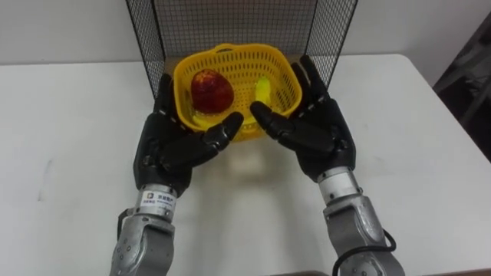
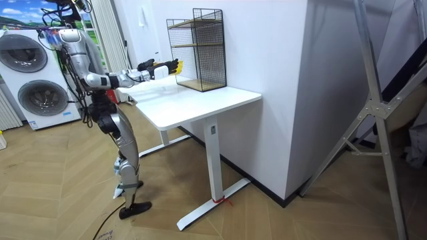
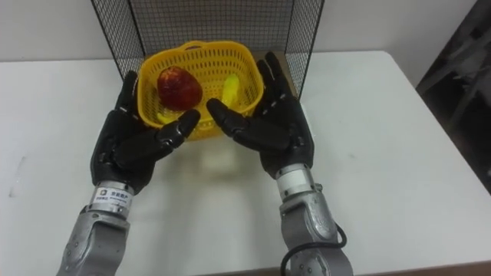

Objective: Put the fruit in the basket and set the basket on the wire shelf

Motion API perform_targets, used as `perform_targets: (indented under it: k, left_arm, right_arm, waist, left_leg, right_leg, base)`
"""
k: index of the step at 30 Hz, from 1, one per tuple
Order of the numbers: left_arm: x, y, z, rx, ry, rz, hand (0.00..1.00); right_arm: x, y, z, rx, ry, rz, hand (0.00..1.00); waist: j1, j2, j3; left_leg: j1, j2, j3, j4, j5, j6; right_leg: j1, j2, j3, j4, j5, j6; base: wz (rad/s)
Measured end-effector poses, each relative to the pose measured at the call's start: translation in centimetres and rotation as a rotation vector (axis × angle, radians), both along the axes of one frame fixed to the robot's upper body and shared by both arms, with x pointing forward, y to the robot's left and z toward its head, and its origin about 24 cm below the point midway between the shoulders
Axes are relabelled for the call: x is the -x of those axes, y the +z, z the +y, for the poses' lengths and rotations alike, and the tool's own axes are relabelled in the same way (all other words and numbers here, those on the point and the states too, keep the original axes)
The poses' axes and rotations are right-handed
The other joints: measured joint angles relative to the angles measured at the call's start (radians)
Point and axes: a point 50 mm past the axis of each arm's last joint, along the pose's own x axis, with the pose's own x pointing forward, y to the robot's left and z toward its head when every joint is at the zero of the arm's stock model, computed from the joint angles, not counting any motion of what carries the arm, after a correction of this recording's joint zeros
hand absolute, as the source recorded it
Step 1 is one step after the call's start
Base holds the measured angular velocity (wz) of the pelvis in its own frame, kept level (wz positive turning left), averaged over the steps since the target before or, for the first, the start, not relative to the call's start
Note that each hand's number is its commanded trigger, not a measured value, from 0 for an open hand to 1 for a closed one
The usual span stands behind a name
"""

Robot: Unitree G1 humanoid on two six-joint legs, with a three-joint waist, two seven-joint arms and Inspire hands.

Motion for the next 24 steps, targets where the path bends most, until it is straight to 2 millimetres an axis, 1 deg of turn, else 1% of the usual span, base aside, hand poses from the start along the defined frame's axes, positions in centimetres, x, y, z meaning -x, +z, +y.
perform_targets:
  k: [1, 2, 3, 4, 5, 6, 7, 8, 9, 10, 11, 12, 13, 14, 15, 16, 17, 18, 22, 23, 24]
  left_arm:
    - [0.0, -0.02, -0.02, -0.003, -0.001, 0.0, 0.0]
    - [0.0, -0.03, 0.04, -0.005, 0.001, 0.0, 0.0]
    - [0.01, -0.11, 0.06, -0.007, 0.001, 0.003, 0.0]
    - [0.04, -0.23, 0.07, -0.008, 0.0, 0.01, 0.0]
    - [0.05, -0.23, 0.04, -0.008, -0.002, 0.009, 0.0]
    - [0.05, -0.26, 0.04, -0.009, -0.002, 0.011, 0.0]
    - [0.05, -0.36, 0.08, -0.011, -0.001, 0.015, 0.0]
    - [0.09, -0.59, 0.13, -0.014, 0.0, 0.022, 0.0]
    - [0.09, -0.76, 0.19, -0.025, -0.003, 0.027, 0.0]
    - [0.06, -0.72, 0.15, -0.023, -0.004, 0.025, 0.0]
    - [0.05, -0.69, 0.01, -0.021, -0.005, 0.022, 0.0]
    - [0.06, -0.68, -0.04, -0.026, -0.005, 0.02, 0.0]
    - [0.06, -0.67, -0.07, -0.032, -0.005, 0.019, 0.0]
    - [0.05, -0.7, 0.2, -0.047, -0.006, 0.019, 0.0]
    - [-0.04, -0.62, 0.23, -0.051, -0.007, 0.015, 0.0]
    - [-0.16, -0.48, 0.12, -0.058, -0.012, 0.008, 0.0]
    - [-0.18, -0.45, 0.06, -0.065, -0.014, 0.005, 0.0]
    - [-0.18, -0.44, 0.04, -0.069, -0.014, 0.004, 0.0]
    - [-0.32, -0.31, 0.01, -0.078, -0.016, -0.001, 0.0]
    - [-0.34, -0.3, 0.0, -0.08, -0.015, -0.001, 0.0]
    - [-0.33, -0.31, 0.0, -0.083, -0.015, 0.0, 0.0]
  right_arm:
    - [0.18, -0.23, -0.01, -0.001, -0.001, 0.011, 0.0]
    - [0.2, -0.27, 0.07, -0.003, 0.001, 0.014, 0.0]
    - [0.2, -0.28, 0.07, -0.004, 0.001, 0.014, 0.0]
    - [0.21, -0.29, 0.02, -0.001, 0.002, 0.014, 0.0]
    - [0.22, -0.33, -0.08, 0.005, 0.004, 0.015, 0.0]
    - [0.26, -0.42, -0.07, 0.008, 0.005, 0.018, 0.0]
    - [0.36, -0.57, -0.04, 0.007, 0.006, 0.026, 0.0]
    - [0.39, -0.62, -0.01, 0.007, 0.007, 0.029, 0.0]
    - [0.34, -0.56, -0.14, 0.009, 0.005, 0.025, 0.0]
    - [0.26, -0.48, -0.25, 0.011, 0.001, 0.021, 0.0]
    - [0.23, -0.46, -0.39, 0.015, -0.003, 0.02, 0.0]
    - [0.24, -0.5, -0.4, 0.018, -0.003, 0.021, 0.0]
    - [0.28, -0.7, -0.3, 0.025, 0.004, 0.033, 0.0]
    - [0.35, -1.03, -0.08, 0.027, 0.01, 0.051, 0.0]
    - [0.35, -1.08, -0.09, 0.031, 0.011, 0.053, 0.0]
    - [0.3, -1.05, -0.19, 0.037, 0.01, 0.051, 0.0]
    - [0.25, -0.98, -0.21, 0.036, 0.008, 0.047, 0.0]
    - [0.24, -0.97, -0.23, 0.036, 0.007, 0.046, 0.0]
    - [0.23, -0.96, -0.25, 0.04, 0.006, 0.046, 0.0]
    - [0.21, -0.95, -0.24, 0.042, 0.007, 0.044, 0.0]
    - [0.21, -0.98, -0.25, 0.043, 0.007, 0.046, 0.0]
  waist:
    - [0.007, 0.001, 0.0008]
    - [0.016, 0.001, 0.0014]
    - [0.026, 0.001, 0.0015]
    - [0.038, 0.004, 0.005]
    - [0.037, 0.02, 0.0115]
    - [0.037, 0.025, 0.0119]
    - [0.037, 0.027, 0.0116]
    - [0.042, 0.017, 0.0131]
    - [0.042, 0.007, 0.0119]
    - [0.04, 0.005, 0.0128]
    - [0.039, 0.009, 0.0106]
    - [0.038, 0.013, 0.009]
    - [0.04, 0.019, 0.0067]
    - [0.031, 0.016, -0.0032]
    - [0.027, 0.005, -0.0057]
    - [0.025, -0.011, -0.0008]
    - [0.024, -0.016, 0.0003]
    - [0.022, -0.016, 0.0002]
    - [0.019, -0.016, 0.0008]
    - [0.02, -0.017, 0.0028]
    - [0.02, -0.018, 0.003]
  left_leg:
    - [-0.007, 0.012, 0.006, 0.024, -0.011, -0.01]
    - [-0.027, 0.024, 0.02, 0.073, -0.024, -0.022]
    - [-0.043, 0.034, 0.03, 0.114, -0.028, -0.029]
    - [-0.092, 0.059, 0.033, 0.234, -0.028, -0.029]
    - [-0.135, 0.089, 0.017, 0.354, -0.023, -0.035]
    - [-0.151, 0.1, 0.006, 0.4, -0.017, -0.04]
    - [-0.176, 0.11, -0.013, 0.464, 0.013, -0.049]
    - [-0.19, 0.104, -0.027, 0.493, 0.046, -0.051]
    - [-0.19, 0.076, -0.047, 0.443, 0.014, -0.055]
    - [-0.194, 0.059, -0.048, 0.391, -0.005, -0.054]
    - [-0.21, 0.024, -0.049, 0.279, -0.003, -0.054]
    - [-0.212, 0.01, -0.049, 0.22, 0.008, -0.056]
    - [-0.217, -0.007, -0.056, 0.14, 0.089, -0.035]
    - [-0.2, -0.015, -0.061, 0.119, 0.112, -0.013]
    - [-0.191, -0.022, -0.064, 0.104, 0.119, -0.012]
    - [-0.174, -0.03, -0.064, 0.077, 0.128, -0.012]
    - [-0.165, -0.037, -0.066, 0.064, 0.13, -0.013]
    - [-0.163, -0.038, -0.066, 0.059, 0.13, -0.013]
    - [-0.148, -0.052, -0.069, 0.026, 0.135, -0.008]
    - [-0.145, -0.057, -0.07, 0.017, 0.136, -0.007]
    - [-0.143, -0.059, -0.07, 0.013, 0.136, -0.007]
  right_leg:
    - [-0.008, 0.009, 0.0, 0.014, -0.006, -0.009]
    - [-0.027, 0.02, -0.009, 0.05, -0.022, -0.024]
    - [-0.037, 0.023, -0.014, 0.066, -0.031, -0.028]
    - [-0.046, 0.031, -0.023, 0.095, -0.049, -0.041]
    - [-0.045, 0.054, -0.025, 0.121, -0.071, -0.057]
    - [-0.044, 0.064, -0.021, 0.133, -0.082, -0.066]
    - [-0.041, 0.074, -0.002, 0.154, -0.097, -0.082]
    - [-0.03, 0.075, 0.017, 0.17, -0.1, -0.087]
    - [-0.028, 0.067, 0.027, 0.171, -0.098, -0.091]
    - [-0.03, 0.063, 0.027, 0.17, -0.096, -0.093]
    - [-0.039, 0.057, 0.033, 0.168, -0.092, -0.095]
    - [-0.04, 0.056, 0.033, 0.168, -0.09, -0.097]
    - [-0.041, 0.058, 0.033, 0.167, -0.091, -0.101]
    - [-0.033, 0.057, 0.032, 0.156, -0.094, -0.099]
    - [-0.028, 0.053, 0.031, 0.151, -0.094, -0.097]
    - [-0.016, 0.048, 0.029, 0.131, -0.09, -0.095]
    - [-0.002, 0.05, 0.026, 0.106, -0.083, -0.094]
    - [0.003, 0.051, 0.021, 0.095, -0.08, -0.094]
    - [0.024, 0.037, 0.009, 0.051, -0.076, -0.091]
    - [0.025, 0.033, 0.009, 0.048, -0.076, -0.09]
    - [0.025, 0.031, 0.009, 0.047, -0.077, -0.089]
  base:
    - [-0.22]
    - [-0.32]
    - [-0.42]
    - [-0.36]
    - [-0.28]
    - [-0.2]
    - [-0.28]
    - [-0.26]
    - [-0.17]
    - [-0.14]
    - [-0.21]
    - [-0.39]
    - [-0.27]
    - [-0.11]
    - [0.09]
    - [0.08]
    - [0.03]
    - [0.06]
    - [0.1]
    - [0.04]
    - [0.04]
